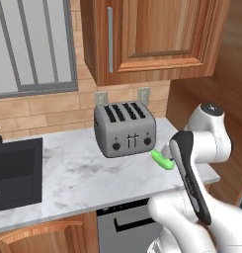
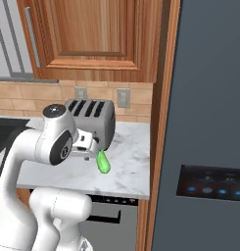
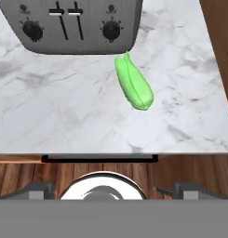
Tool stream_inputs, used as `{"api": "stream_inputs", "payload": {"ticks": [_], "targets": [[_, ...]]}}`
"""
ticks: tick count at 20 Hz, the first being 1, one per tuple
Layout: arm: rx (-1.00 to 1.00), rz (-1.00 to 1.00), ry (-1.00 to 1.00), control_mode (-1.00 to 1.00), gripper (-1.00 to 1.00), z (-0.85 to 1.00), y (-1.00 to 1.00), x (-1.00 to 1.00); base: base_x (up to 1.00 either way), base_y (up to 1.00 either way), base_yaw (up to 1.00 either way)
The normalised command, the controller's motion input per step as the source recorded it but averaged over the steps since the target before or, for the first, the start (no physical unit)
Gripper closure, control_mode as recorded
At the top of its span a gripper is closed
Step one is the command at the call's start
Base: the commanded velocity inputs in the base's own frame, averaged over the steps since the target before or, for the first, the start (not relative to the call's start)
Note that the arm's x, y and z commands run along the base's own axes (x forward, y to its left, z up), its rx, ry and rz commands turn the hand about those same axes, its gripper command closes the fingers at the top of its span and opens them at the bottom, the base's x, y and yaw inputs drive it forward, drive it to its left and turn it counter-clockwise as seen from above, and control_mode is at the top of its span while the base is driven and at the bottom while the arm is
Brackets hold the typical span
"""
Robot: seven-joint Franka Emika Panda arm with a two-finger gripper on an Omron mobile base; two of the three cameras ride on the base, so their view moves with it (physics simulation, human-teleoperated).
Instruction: Place the beer on the top shelf of the fridge to keep it out of children's reach, and place the corn and mushroom on lower shelves for easy access.
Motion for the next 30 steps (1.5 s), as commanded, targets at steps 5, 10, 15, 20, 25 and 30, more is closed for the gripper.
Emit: {"api": "stream_inputs", "payload": {"ticks": [5,10,15,20,25,30], "targets": [[0.0,0.0,0.09,-1.0,-1.0,-0.32,-0.34,0.41,0.0,0.0,0.0],[0.0,0.0,0.1,-1.0,-1.0,-0.28,-0.11,0.33,0.0,0.0,0.0],[0.0,0.01,0.09,-1.0,-1.0,-0.25,0.0,0.34,0.0,0.0,0.0],[0.0,0.01,0.09,-1.0,-1.0,-0.24,0.0,0.42,0.0,0.0,0.0],[0.0,0.01,0.07,-1.0,-1.0,-0.3,0.0,0.44,0.0,0.0,0.0],[0.0,0.01,0.06,-1.0,-1.0,-0.33,0.0,0.4,0.0,0.0,0.0]]}}
